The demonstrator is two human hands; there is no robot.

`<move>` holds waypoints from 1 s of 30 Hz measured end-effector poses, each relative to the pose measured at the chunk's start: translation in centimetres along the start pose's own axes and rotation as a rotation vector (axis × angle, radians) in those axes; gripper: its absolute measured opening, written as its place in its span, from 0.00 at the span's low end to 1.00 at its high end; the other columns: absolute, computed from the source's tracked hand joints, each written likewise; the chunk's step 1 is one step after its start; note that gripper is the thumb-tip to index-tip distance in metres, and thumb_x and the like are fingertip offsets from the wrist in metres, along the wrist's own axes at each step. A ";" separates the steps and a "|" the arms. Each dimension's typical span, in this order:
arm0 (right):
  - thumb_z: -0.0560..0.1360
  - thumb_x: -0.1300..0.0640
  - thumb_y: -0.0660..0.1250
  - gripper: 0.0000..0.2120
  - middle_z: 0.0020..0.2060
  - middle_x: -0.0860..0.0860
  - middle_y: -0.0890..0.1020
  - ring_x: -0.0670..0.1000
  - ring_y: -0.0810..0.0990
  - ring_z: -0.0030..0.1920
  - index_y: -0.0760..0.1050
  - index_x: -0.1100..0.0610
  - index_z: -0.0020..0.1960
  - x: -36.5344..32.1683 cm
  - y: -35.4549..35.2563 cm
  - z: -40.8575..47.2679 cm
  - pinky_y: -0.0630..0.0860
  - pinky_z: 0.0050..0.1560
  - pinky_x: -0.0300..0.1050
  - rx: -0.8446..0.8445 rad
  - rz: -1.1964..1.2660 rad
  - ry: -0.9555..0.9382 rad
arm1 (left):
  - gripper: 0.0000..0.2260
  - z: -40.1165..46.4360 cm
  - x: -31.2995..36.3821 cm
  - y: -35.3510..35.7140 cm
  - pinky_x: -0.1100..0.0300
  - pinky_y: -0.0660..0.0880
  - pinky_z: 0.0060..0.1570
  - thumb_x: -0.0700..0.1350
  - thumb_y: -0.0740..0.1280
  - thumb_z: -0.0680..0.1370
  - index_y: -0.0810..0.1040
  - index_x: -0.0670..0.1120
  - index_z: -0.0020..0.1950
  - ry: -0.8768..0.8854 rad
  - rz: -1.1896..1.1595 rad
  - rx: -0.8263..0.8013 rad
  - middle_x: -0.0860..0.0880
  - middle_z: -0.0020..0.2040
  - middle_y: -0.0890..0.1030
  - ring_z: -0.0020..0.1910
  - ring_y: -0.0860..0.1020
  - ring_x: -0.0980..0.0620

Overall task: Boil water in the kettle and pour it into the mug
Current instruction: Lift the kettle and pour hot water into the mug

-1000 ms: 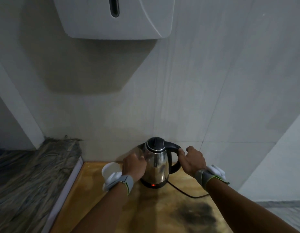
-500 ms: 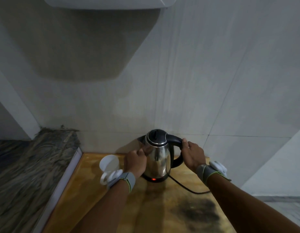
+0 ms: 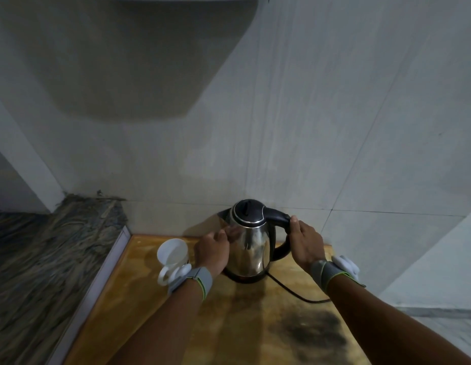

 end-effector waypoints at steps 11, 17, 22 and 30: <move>0.74 0.53 0.68 0.09 0.43 0.48 0.80 0.48 0.79 0.43 0.75 0.53 0.53 1.2 0.5 -0.7 0.74 0.41 0.42 0.080 0.215 -0.014 | 0.19 0.7 -0.7 -0.1 0.42 0.78 0.67 0.56 0.63 0.83 0.82 0.46 0.67 -0.044 -0.220 -0.008 0.42 0.61 0.85 0.61 0.82 0.37; 0.70 0.53 0.71 0.08 0.36 0.46 0.80 0.46 0.78 0.37 0.74 0.50 0.47 2.0 1.1 0.3 0.74 0.37 0.40 0.136 0.149 0.002 | 0.18 1.6 -1.2 0.6 0.41 0.78 0.67 0.55 0.63 0.82 0.84 0.46 0.64 -0.065 -0.265 0.006 0.43 0.60 0.86 0.62 0.81 0.37; 0.70 0.52 0.72 0.04 0.33 0.47 0.81 0.47 0.79 0.34 0.78 0.51 0.43 2.6 2.1 1.9 0.75 0.34 0.40 0.070 0.136 0.023 | 0.20 2.8 -1.6 0.9 0.41 0.77 0.68 0.53 0.63 0.81 0.82 0.46 0.68 -0.093 -0.267 0.009 0.42 0.63 0.85 0.64 0.80 0.36; 0.70 0.60 0.71 0.04 0.31 0.51 0.82 0.51 0.82 0.33 0.80 0.52 0.39 3.0 3.0 2.8 0.81 0.36 0.46 0.060 0.263 0.111 | 0.18 3.2 -1.7 1.1 0.41 0.79 0.66 0.52 0.62 0.79 0.84 0.46 0.62 -0.116 -0.268 -0.007 0.43 0.59 0.86 0.60 0.81 0.37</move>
Point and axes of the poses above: each hand's wrist, its own z-axis towards the middle knuckle, its own y-axis out of the palm, x = y × z, the point moved 7 cm from there along z, towards the middle knuckle
